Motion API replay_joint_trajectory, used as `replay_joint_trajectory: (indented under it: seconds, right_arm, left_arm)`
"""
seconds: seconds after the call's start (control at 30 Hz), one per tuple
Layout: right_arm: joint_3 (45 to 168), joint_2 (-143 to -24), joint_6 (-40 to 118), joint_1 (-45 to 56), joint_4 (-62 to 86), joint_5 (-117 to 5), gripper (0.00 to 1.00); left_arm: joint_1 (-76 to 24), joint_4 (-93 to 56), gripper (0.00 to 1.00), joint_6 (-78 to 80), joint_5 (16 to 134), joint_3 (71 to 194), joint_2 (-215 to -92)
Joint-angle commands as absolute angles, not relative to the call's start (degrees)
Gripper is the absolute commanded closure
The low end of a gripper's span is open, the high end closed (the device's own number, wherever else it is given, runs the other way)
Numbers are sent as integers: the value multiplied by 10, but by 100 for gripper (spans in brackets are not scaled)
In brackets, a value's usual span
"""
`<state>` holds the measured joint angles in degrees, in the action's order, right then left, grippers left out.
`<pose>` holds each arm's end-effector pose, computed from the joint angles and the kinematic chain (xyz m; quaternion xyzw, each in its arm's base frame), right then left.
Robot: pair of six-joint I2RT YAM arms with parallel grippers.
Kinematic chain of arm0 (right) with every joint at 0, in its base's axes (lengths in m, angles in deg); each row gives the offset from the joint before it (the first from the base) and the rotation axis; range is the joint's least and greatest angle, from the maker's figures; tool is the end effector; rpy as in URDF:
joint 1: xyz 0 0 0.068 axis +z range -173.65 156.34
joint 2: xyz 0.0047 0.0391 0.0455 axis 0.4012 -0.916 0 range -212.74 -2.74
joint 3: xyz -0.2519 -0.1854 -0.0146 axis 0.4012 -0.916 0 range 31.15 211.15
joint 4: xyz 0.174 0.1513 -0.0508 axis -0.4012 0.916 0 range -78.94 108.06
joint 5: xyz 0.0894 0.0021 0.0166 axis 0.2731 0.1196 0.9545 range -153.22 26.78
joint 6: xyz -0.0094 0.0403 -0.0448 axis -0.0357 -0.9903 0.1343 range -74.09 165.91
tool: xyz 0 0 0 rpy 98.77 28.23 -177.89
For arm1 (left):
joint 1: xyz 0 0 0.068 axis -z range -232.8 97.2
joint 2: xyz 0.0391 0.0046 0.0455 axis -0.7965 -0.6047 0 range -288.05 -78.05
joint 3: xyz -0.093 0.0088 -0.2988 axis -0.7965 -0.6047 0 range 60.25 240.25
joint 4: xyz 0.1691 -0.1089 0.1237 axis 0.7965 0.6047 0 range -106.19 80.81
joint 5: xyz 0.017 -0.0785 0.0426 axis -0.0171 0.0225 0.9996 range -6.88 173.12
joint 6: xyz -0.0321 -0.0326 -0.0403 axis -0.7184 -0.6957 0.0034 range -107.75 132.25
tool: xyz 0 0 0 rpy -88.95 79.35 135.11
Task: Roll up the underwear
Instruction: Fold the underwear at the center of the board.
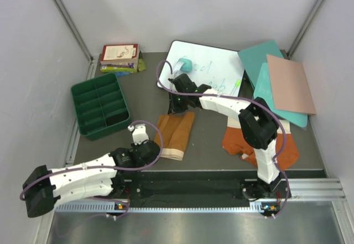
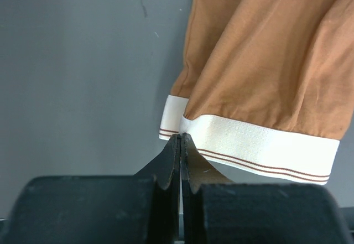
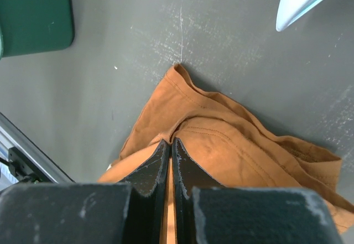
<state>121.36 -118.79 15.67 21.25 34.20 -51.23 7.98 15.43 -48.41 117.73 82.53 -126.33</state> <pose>0.3150 0.3273 0.2576 -0.1552 0.9192 0.2900 0.2165 0.0708 -0.0733 0.2058 -0.0821 0.9169 -0.0926 0.3794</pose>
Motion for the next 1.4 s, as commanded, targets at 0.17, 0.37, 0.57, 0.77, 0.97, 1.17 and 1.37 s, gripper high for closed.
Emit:
replay_joint_trajectory:
  seconds: [0.17,0.37,0.57,0.77,0.97,1.17,1.37]
  right_arm:
    - [1250,-1193,156,220,312,-516,100]
    - [1251,-1192,156,219,314,-517,100]
    - [1250,-1191,158,219,314,-521,100]
    - [1250,-1190,158,220,316,-516,100]
    - [1248,-1156,168,218,340,-534,52]
    - [1162,-1051,164,218,361,-563,42]
    - [969,-932,94,219,301,-503,33]
  left_arm:
    - [77,152,100,-493,1213,832,-1280]
    - [73,121,100,-495,1218,817,-1286]
    - [71,100,100,-488,1213,802,-1281]
    - [59,94,100,-483,1200,805,-1301]
    - [56,100,100,-481,1194,817,-1332]
    - [55,95,100,-475,1188,815,-1329]
    - [52,92,100,-470,1182,813,-1327]
